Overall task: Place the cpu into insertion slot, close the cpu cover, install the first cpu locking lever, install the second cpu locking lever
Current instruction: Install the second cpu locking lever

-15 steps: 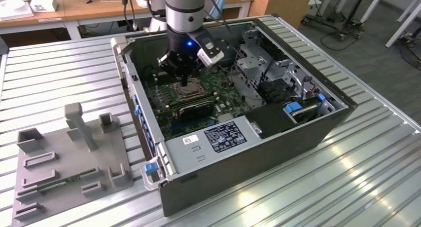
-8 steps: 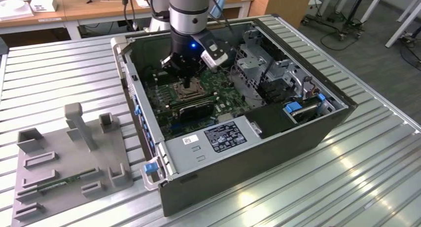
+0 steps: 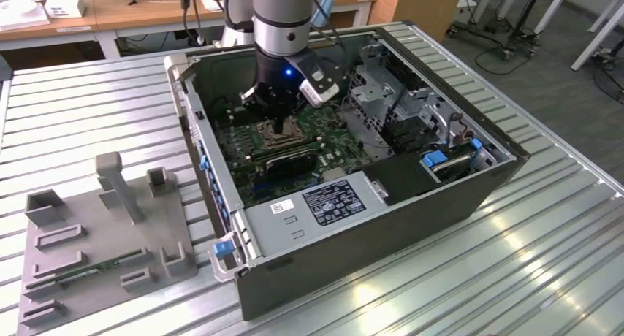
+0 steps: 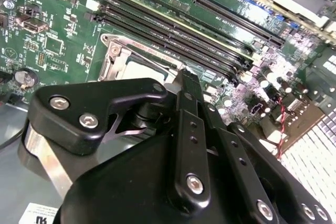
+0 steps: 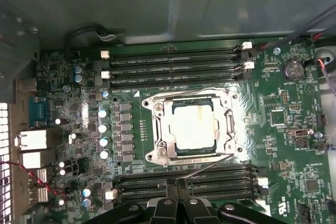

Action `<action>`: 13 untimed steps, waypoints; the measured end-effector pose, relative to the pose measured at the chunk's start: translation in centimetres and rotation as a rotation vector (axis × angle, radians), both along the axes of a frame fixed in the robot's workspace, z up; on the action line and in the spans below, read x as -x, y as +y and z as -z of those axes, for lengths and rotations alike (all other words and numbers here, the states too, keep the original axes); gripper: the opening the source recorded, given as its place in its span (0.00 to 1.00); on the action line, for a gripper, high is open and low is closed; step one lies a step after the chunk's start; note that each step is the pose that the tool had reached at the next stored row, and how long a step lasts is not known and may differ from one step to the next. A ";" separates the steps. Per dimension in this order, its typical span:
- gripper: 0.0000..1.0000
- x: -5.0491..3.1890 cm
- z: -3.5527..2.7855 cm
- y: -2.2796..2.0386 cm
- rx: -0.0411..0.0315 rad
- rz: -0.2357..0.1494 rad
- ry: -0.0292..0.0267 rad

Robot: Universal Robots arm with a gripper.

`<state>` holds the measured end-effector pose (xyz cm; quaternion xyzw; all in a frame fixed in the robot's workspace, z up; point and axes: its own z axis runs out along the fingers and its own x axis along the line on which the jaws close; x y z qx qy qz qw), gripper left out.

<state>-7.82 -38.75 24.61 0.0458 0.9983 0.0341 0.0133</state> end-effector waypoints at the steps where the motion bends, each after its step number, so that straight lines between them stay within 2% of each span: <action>1: 0.11 0.00 0.16 0.00 -0.0002 0.000 0.0000; 13: 0.11 0.04 1.91 0.23 -0.0007 0.007 0.0000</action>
